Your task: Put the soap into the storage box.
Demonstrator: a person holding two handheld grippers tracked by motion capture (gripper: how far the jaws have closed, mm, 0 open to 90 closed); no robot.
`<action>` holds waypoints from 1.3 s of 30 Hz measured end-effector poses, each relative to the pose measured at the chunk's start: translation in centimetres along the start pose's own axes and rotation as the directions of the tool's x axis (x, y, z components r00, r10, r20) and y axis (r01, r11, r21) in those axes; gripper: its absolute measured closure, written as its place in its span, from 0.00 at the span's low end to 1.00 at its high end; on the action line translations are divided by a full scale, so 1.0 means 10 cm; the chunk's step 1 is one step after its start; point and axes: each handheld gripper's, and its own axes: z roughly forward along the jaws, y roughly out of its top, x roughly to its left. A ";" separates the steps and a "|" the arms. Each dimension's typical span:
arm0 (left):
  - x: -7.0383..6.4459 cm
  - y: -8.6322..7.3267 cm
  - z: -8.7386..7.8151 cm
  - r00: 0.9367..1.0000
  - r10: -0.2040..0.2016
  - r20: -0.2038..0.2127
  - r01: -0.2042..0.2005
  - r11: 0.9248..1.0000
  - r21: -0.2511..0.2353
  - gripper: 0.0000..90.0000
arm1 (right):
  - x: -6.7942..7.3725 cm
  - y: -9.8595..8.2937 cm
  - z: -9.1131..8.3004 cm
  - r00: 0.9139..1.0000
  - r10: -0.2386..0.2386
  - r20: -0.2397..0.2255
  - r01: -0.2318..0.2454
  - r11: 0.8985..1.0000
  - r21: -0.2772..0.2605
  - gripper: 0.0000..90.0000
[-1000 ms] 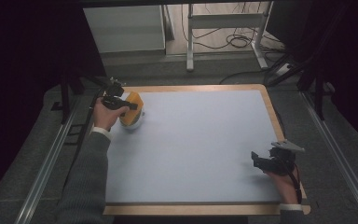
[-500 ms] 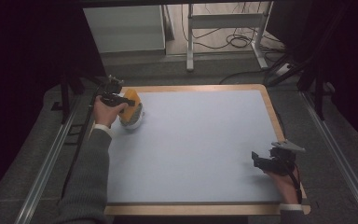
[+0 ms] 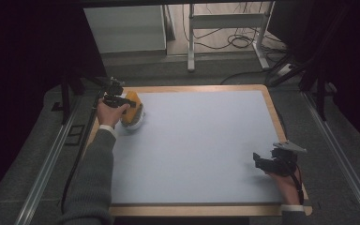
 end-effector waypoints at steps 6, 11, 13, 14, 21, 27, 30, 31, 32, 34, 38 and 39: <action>0.04 -0.04 0.06 1.000 -0.020 -0.005 0.020 1.000 0.010 0.68 | 0.00 0.00 0.01 1.000 -0.002 0.002 0.002 1.000 0.000 0.06; 0.05 -0.06 0.10 0.999 -0.035 -0.002 0.035 0.999 0.011 0.68 | 0.00 0.00 0.01 1.000 -0.003 0.001 0.003 1.000 0.002 0.06; 0.05 -0.06 0.12 1.000 -0.029 -0.010 0.029 0.999 0.022 0.68 | 0.01 0.00 0.01 1.000 -0.003 0.000 0.003 1.000 0.003 0.06; 0.05 -0.07 0.14 0.999 -0.036 -0.012 0.036 0.999 0.019 0.68 | 0.01 0.00 0.01 1.000 -0.004 0.000 0.004 1.000 0.003 0.06; 0.04 -0.10 0.14 1.000 -0.029 -0.010 0.028 0.999 -0.020 0.59 | 0.01 -0.01 0.01 1.000 -0.007 0.006 0.007 1.000 0.002 0.06; 0.03 -0.05 -0.06 0.997 -0.004 -0.079 0.001 0.999 -0.035 0.34 | 0.02 -0.01 0.01 1.000 -0.014 0.006 0.014 1.000 0.006 0.06; 0.05 -0.08 -0.13 0.996 -0.005 -0.086 0.001 0.999 -0.051 0.30 | 0.03 -0.01 0.01 1.000 -0.017 0.007 0.017 1.000 0.004 0.06; 0.06 -0.08 -0.16 0.996 0.000 -0.089 -0.004 0.999 -0.053 0.29 | 0.03 -0.01 0.01 1.000 -0.017 0.009 0.017 1.000 0.001 0.06; 0.06 -0.10 -0.18 0.996 0.004 -0.090 -0.009 0.998 -0.057 0.28 | 0.03 0.00 0.01 1.000 -0.018 0.011 0.018 1.000 0.001 0.06; 0.04 -0.12 -0.22 0.997 0.013 -0.073 -0.018 0.997 -0.070 0.27 | 0.03 0.00 0.01 1.000 -0.017 0.013 0.017 1.000 -0.001 0.06; -0.02 -0.20 -0.34 0.998 0.053 -0.038 -0.056 0.994 -0.090 0.25 | 0.03 0.00 0.00 1.000 -0.018 0.015 0.018 1.000 -0.001 0.06; -0.03 -0.23 -0.36 0.998 0.057 -0.025 -0.059 0.993 -0.101 0.25 | 0.03 0.00 0.00 1.000 -0.017 0.016 0.017 1.000 0.000 0.06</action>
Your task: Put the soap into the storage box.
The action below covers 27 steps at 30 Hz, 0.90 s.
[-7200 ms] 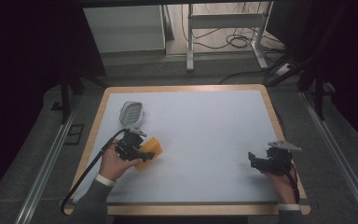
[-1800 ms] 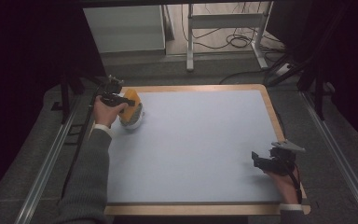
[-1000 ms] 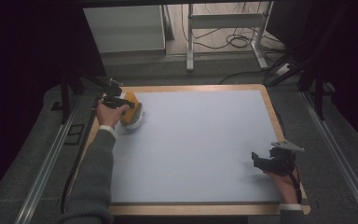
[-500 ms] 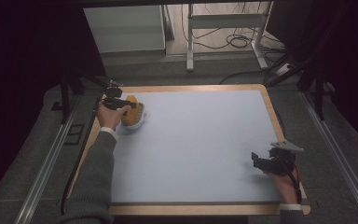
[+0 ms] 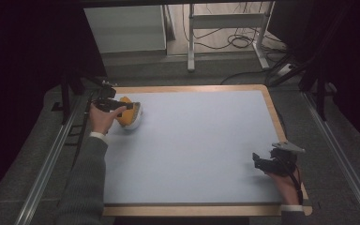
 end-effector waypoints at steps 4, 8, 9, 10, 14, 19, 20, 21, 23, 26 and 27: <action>-0.04 -0.08 -0.08 0.999 0.026 0.046 -0.025 0.999 -0.032 0.25 | 0.00 0.00 0.01 1.000 0.003 0.000 -0.003 1.000 0.000 0.06; -0.15 -0.25 -0.21 0.987 0.073 0.141 -0.066 0.996 -0.059 0.23 | 0.01 0.00 0.00 1.000 -0.003 -0.001 0.003 1.000 0.001 0.06; -0.16 -0.28 -0.23 0.985 0.079 0.156 -0.070 0.995 -0.065 0.23 | 0.01 0.00 0.00 1.000 -0.005 0.000 0.005 1.000 0.000 0.06; -0.19 -0.32 -0.26 0.981 0.091 0.172 -0.080 0.994 -0.070 0.23 | 0.01 0.00 -0.01 1.000 -0.004 -0.001 0.004 1.000 0.000 0.06; -0.27 -0.47 -0.33 0.964 0.141 0.225 -0.122 0.988 -0.093 0.23 | 0.01 0.01 -0.02 1.000 -0.003 -0.001 0.003 1.000 -0.003 0.06; -0.38 -0.81 -0.34 0.949 0.190 0.252 -0.173 0.981 -0.088 0.25 | 0.03 0.01 -0.01 1.000 -0.009 -0.001 0.009 1.000 0.001 0.06; -0.39 -0.87 -0.32 0.947 0.198 0.253 -0.184 0.980 -0.078 0.25 | 0.03 0.01 -0.01 1.000 -0.009 -0.002 0.009 1.000 0.003 0.06; -0.40 -0.91 -0.32 0.946 0.203 0.251 -0.190 0.979 -0.074 0.25 | 0.03 0.01 -0.01 1.000 -0.010 0.000 0.010 1.000 0.002 0.06; -0.42 -1.03 -0.30 0.947 0.195 0.256 -0.183 0.981 -0.070 0.25 | 0.03 0.01 -0.01 1.000 -0.011 0.000 0.011 1.000 0.001 0.06; -0.45 -1.21 -0.26 0.941 0.196 0.276 -0.190 0.981 -0.050 0.25 | 0.03 0.01 -0.02 1.000 -0.014 0.000 0.014 1.000 -0.002 0.06; -0.45 -1.25 -0.26 0.939 0.196 0.284 -0.189 0.981 -0.050 0.25 | 0.03 0.01 -0.02 1.000 -0.013 0.001 0.013 1.000 -0.001 0.06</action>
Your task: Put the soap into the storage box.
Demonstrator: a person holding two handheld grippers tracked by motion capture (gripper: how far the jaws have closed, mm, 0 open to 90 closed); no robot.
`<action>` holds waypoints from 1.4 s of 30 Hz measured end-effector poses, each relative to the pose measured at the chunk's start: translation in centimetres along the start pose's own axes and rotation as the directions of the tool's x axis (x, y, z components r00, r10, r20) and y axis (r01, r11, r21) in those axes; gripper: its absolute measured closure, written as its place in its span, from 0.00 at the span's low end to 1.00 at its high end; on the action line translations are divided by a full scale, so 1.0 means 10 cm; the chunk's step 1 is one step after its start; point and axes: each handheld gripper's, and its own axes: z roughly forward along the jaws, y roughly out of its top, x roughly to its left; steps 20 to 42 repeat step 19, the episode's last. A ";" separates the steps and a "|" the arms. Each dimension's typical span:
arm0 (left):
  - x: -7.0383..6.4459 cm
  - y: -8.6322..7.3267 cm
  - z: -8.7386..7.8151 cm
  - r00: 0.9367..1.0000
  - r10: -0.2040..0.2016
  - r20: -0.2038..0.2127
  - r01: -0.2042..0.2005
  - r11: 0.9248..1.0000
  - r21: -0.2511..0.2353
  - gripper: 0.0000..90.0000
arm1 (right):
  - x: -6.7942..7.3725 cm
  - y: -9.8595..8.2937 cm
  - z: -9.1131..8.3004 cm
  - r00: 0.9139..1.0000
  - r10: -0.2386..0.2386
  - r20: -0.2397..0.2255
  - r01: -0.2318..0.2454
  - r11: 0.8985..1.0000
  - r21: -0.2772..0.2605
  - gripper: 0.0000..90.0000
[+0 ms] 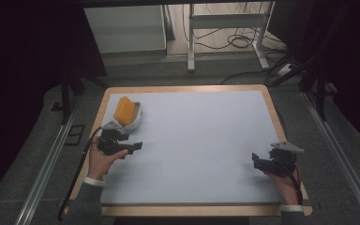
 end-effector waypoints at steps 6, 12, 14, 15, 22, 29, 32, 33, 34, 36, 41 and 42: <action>-0.06 -0.21 0.02 1.000 -0.014 0.008 0.014 1.000 0.004 0.24 | 0.00 -0.01 0.01 1.000 -0.004 0.002 0.004 1.000 0.001 0.06; -0.08 -0.24 0.04 1.000 -0.003 0.012 0.003 1.000 0.017 0.23 | 0.01 0.00 0.00 1.000 -0.006 0.003 0.006 1.000 -0.005 0.06; -0.09 -0.25 0.05 1.000 0.002 0.011 -0.002 1.000 0.025 0.23 | 0.02 0.00 0.00 1.000 -0.011 0.002 0.011 1.000 -0.011 0.06; -0.09 -0.26 0.06 1.000 0.004 0.010 -0.004 1.000 0.029 0.23 | 0.02 0.00 0.00 1.000 -0.012 -0.003 0.012 1.000 -0.013 0.06; -0.08 -0.28 0.06 1.000 0.004 0.007 -0.004 0.999 0.039 0.22 | 0.02 0.01 -0.01 1.000 -0.020 -0.011 0.019 0.999 -0.029 0.06; -0.08 -0.28 0.06 1.000 0.004 0.007 -0.004 0.999 0.039 0.22 | 0.02 0.01 -0.01 1.000 -0.020 -0.011 0.019 0.999 -0.029 0.06; -0.08 -0.28 0.06 1.000 0.004 0.007 -0.004 0.999 0.039 0.22 | 0.02 0.01 -0.01 1.000 -0.020 -0.011 0.019 0.999 -0.029 0.06; -0.08 -0.28 0.06 1.000 0.004 0.007 -0.004 0.999 0.039 0.22 | 0.02 0.01 -0.01 1.000 -0.020 -0.011 0.019 0.999 -0.029 0.06; -0.08 -0.28 0.06 1.000 0.004 0.007 -0.004 0.999 0.039 0.22 | 0.02 0.01 -0.01 1.000 -0.020 -0.011 0.019 0.999 -0.029 0.06; -0.08 -0.28 0.06 1.000 0.004 0.007 -0.004 0.999 0.039 0.22 | 0.02 0.01 -0.01 1.000 -0.020 -0.011 0.019 0.999 -0.029 0.06; -0.08 -0.28 0.06 1.000 0.004 0.007 -0.004 0.999 0.039 0.22 | 0.02 0.01 -0.01 1.000 -0.020 -0.011 0.019 0.999 -0.029 0.06; -0.08 -0.28 0.06 1.000 0.004 0.007 -0.004 0.999 0.039 0.22 | 0.02 0.01 -0.01 1.000 -0.020 -0.011 0.019 0.999 -0.029 0.06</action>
